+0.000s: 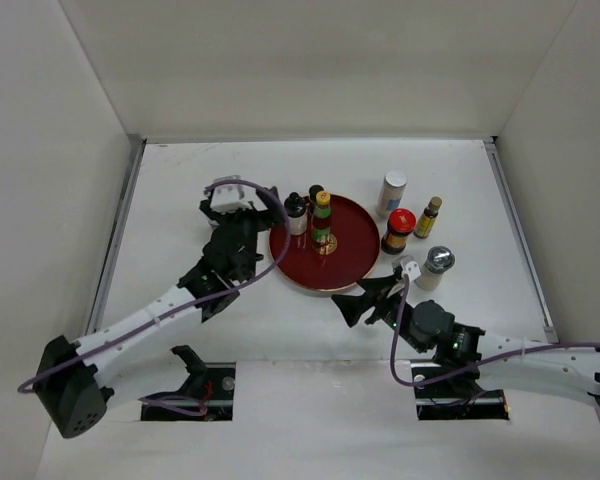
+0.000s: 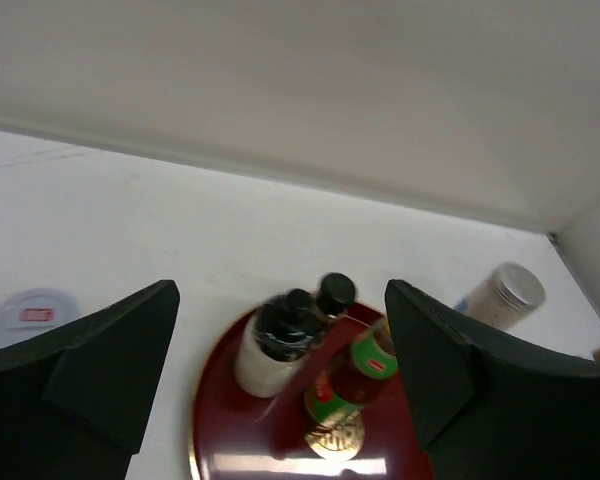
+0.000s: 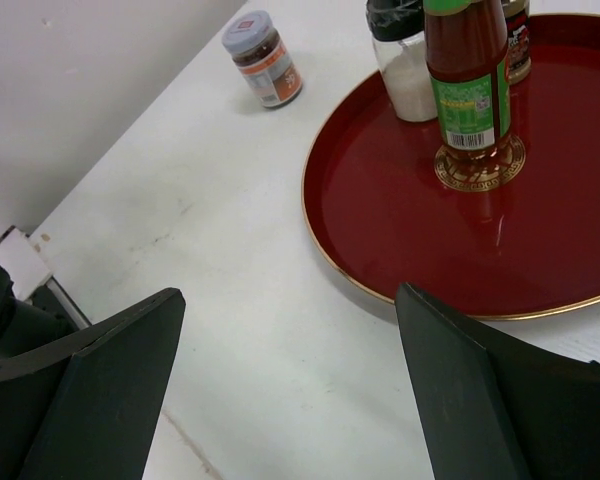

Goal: Organize the condiment bottles

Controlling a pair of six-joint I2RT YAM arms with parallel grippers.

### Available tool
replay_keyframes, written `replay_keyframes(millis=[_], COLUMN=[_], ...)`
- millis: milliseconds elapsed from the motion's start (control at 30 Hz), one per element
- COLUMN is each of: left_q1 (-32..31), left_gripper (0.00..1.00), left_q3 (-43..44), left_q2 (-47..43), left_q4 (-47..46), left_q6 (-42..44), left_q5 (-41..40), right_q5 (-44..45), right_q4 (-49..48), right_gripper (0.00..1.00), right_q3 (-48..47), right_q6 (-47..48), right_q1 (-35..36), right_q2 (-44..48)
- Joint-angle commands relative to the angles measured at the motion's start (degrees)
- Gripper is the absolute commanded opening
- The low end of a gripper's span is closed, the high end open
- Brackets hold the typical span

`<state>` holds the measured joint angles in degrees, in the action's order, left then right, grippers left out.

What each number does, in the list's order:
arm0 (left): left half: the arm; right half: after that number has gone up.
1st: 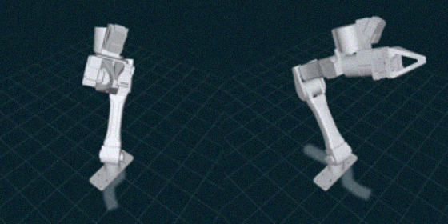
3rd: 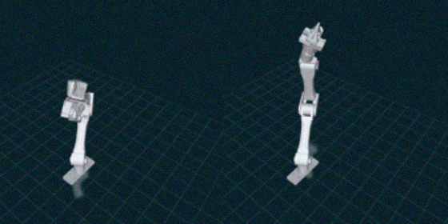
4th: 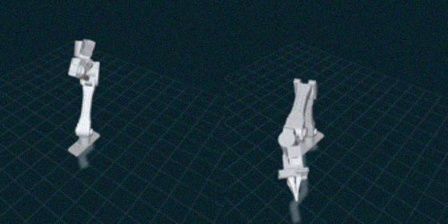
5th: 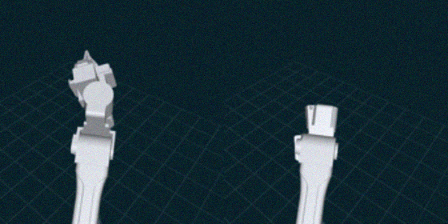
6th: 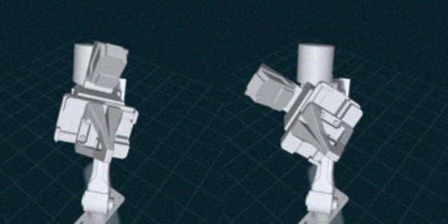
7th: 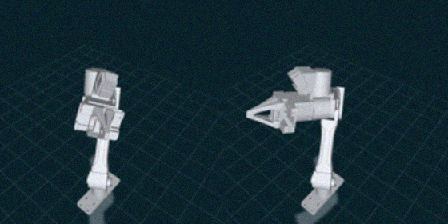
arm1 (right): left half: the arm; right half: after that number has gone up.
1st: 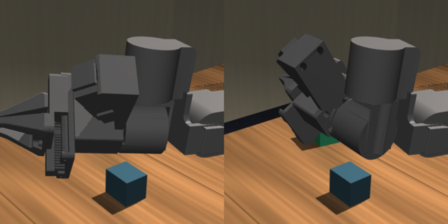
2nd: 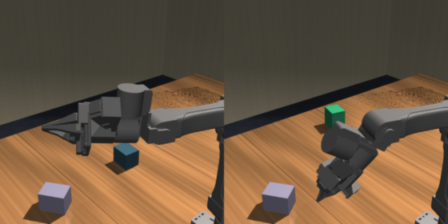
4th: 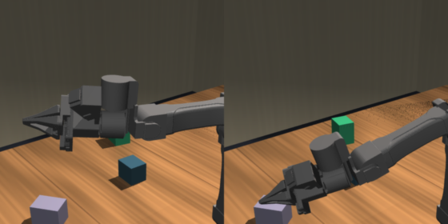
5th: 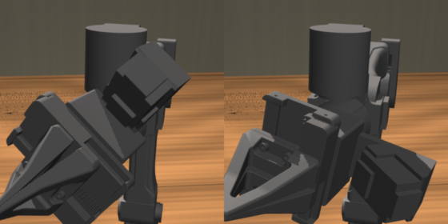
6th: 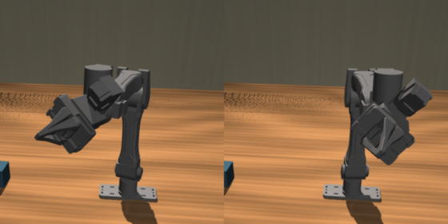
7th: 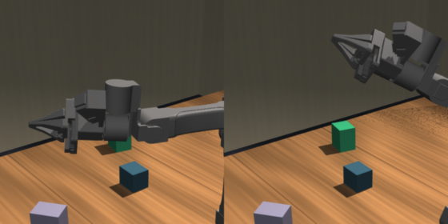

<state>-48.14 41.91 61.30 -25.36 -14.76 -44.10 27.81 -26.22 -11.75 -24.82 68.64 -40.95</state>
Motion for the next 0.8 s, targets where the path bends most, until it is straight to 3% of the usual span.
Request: replay_keyframes(millis=[0, 100, 267, 767], left_q1=[5.54, 13.09, 23.39, 28.14], left_gripper=[0.85, 0.86, 0.86, 0.80], left_q3=[-3.41, -2.89, -0.96, 7.30], left_q2=[-3.72, -0.23, 12.68, 28.34], left_q4=[9.51, 16.48, 15.70, 11.04], left_q6=[-4.03, -7.90, -11.95, -11.51], left_q5=[-4.95, -2.14, 5.15, 4.63], right_q5=[-0.22, -0.22, -0.22, -0.39], right_q4=[-2.70, -2.61, -2.70, -2.87], right_gripper=[0.93, 0.93, 0.94, 0.96], right_q3=[-0.47, -0.56, -0.64, -0.91], right_q6=[0.65, 0.65, 0.65, 0.74], right_q1=[0.31, 0.39, 0.39, 0.39], right_q2=[1.13, 1.22, 0.78, -0.45])
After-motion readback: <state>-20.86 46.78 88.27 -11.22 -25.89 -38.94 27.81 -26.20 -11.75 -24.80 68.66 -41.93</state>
